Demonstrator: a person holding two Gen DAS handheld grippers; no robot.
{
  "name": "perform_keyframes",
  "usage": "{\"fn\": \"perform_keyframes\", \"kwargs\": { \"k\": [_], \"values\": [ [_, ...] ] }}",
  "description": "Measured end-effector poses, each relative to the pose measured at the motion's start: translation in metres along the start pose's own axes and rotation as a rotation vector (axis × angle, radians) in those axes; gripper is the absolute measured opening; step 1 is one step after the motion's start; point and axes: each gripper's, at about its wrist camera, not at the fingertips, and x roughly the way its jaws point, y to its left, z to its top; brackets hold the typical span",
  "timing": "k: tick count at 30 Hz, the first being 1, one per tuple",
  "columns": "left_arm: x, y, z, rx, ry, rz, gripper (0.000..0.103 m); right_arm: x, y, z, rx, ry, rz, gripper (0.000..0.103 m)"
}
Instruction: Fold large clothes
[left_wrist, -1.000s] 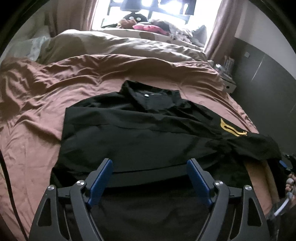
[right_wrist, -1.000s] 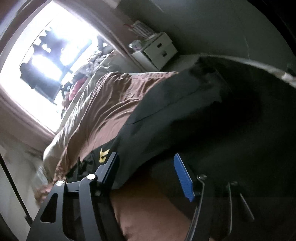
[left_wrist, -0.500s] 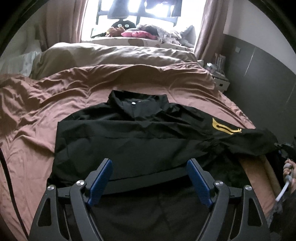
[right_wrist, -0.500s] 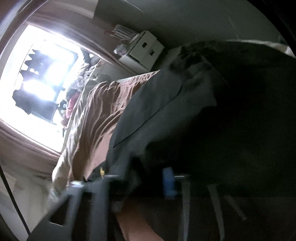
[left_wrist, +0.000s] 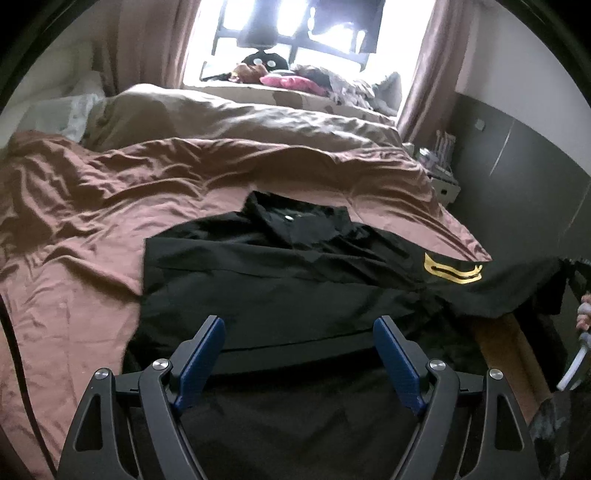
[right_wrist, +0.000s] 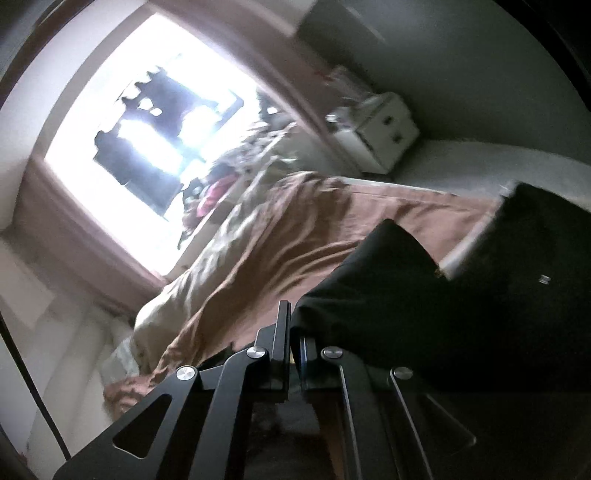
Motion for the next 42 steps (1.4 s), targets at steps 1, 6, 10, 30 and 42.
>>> {"fn": "perform_keyframes", "kwargs": {
  "k": [1, 6, 10, 30, 42],
  "values": [
    [-0.004, 0.005, -0.001, -0.003, -0.003, 0.004, 0.084, 0.001, 0.017, -0.003, -0.023, 0.008, 0.016, 0.000],
    [-0.026, 0.037, -0.005, -0.037, -0.019, 0.015, 0.084, 0.007, 0.068, -0.015, -0.095, 0.040, 0.062, 0.000],
    [-0.042, 0.067, -0.012, -0.061, -0.031, 0.029, 0.084, 0.014, 0.114, -0.025, -0.165, 0.054, 0.089, 0.000],
    [-0.057, 0.203, -0.059, -0.192, 0.025, 0.077, 0.084, 0.166, 0.227, -0.063, -0.336, 0.230, 0.171, 0.000],
    [-0.062, 0.271, -0.098, -0.290, 0.065, 0.106, 0.084, 0.269, 0.245, -0.147, -0.388, 0.425, 0.118, 0.000]
  ]
}}
